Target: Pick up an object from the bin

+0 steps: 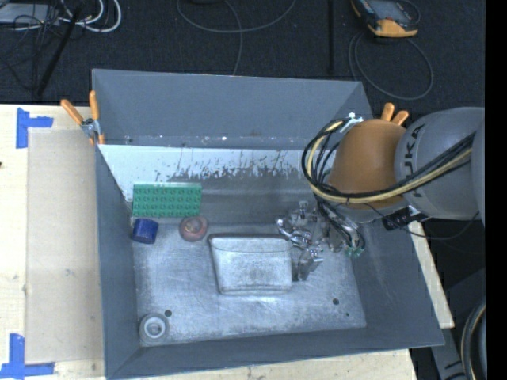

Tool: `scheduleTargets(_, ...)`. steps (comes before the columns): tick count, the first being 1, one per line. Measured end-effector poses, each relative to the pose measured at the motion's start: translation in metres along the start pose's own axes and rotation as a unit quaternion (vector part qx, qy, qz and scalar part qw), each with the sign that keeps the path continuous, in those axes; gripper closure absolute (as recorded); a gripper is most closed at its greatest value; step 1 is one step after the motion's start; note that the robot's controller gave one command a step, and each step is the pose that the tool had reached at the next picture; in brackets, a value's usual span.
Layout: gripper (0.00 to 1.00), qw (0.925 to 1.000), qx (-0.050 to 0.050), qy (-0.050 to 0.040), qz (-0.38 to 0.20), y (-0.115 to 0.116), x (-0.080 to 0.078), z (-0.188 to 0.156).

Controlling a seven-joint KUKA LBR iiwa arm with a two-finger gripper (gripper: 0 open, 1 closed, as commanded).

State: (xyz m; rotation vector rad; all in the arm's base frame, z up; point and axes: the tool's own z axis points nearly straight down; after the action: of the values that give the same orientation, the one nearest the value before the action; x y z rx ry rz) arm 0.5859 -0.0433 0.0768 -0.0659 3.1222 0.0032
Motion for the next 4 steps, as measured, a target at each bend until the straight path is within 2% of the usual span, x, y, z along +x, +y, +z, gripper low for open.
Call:
scheduleTargets(1, 1.0, 1.0, 0.0, 0.0005, 0.0, 0.0, 0.0, -0.003)
scheduleTargets(2, 1.0, 0.9869, 0.001, 0.0055, -0.161, -0.055, -0.015, -0.135)
scheduleTargets(3, 0.0, 0.9871, -0.001, 0.0083, -0.16, -0.054, -0.013, -0.132)
scheduleTargets(4, 0.0, 0.953, -0.004, 0.0112, -0.303, -0.028, 0.022, -0.033)
